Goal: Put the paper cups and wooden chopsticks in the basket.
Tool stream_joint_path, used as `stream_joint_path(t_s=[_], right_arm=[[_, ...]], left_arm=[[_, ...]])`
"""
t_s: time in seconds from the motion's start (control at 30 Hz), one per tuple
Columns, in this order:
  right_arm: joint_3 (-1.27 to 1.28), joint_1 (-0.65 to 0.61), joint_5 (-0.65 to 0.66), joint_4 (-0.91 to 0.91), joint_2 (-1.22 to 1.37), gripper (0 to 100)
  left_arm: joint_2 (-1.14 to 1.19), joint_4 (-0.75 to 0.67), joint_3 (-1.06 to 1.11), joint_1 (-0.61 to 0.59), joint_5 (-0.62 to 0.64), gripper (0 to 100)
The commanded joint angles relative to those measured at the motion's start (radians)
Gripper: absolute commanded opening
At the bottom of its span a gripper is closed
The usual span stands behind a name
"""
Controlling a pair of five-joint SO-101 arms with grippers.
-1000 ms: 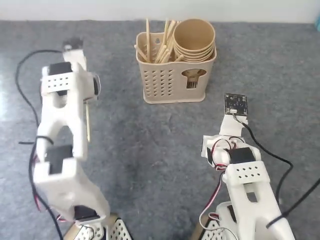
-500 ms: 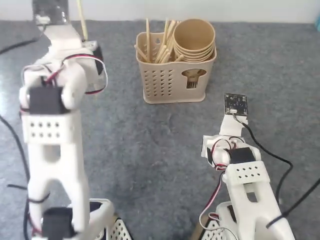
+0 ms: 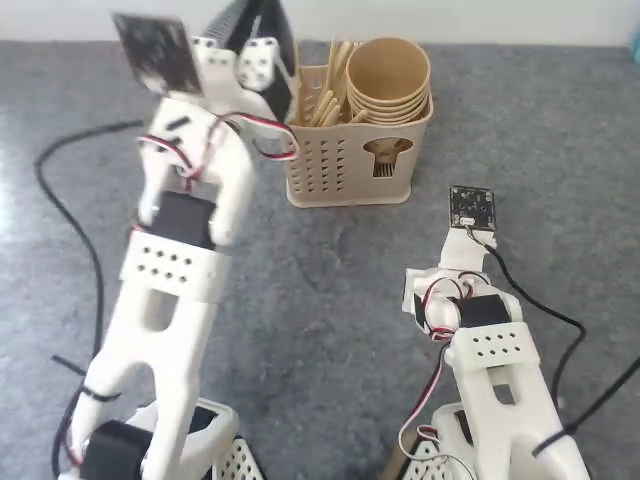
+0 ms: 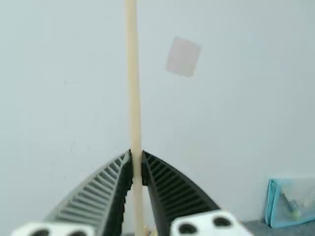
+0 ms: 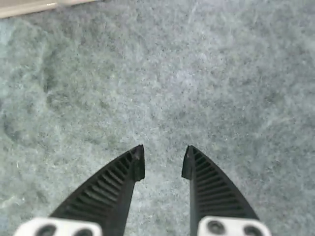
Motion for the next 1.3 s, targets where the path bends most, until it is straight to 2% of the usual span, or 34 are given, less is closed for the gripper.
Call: stream_joint_path(t_s=[0.0, 0.23, 0.4, 0.6, 0.67, 0.8, 0.87, 1.07, 1.27], right_arm=[[-0.025, 0.016, -0.014, -0.019, 0.004, 14.0], [-0.025, 0.016, -0.011, -0.018, 0.004, 14.0], [-0.025, 0.016, -0.009, -0.019, 0.004, 14.0], [-0.025, 0.016, -0.009, -0.019, 0.004, 14.0], [-0.025, 0.016, -0.008, -0.019, 0.004, 14.0], [-0.025, 0.016, -0.008, -0.019, 0.004, 14.0], [-0.025, 0.016, -0.008, -0.019, 0.004, 14.0], [-0.025, 0.016, -0.008, -0.019, 0.004, 14.0], [-0.025, 0.016, -0.008, -0.018, 0.004, 14.0]], left_arm=[[0.017, -0.101, 0.013, 0.026, -0.018, 1], [0.213, -0.218, -0.036, 0.000, -0.018, 1], [0.328, -0.219, -0.091, -0.003, -0.018, 1], [0.339, -0.209, -0.088, -0.021, -0.018, 2], [0.338, -0.169, -0.088, -0.032, -0.018, 7], [0.325, -0.058, -0.093, -0.057, -0.014, 27], [0.292, -0.005, -0.088, -0.075, -0.014, 33], [0.101, 0.196, -0.077, -0.103, -0.012, 33], [-0.229, 0.402, 0.070, -0.103, -0.015, 33]])
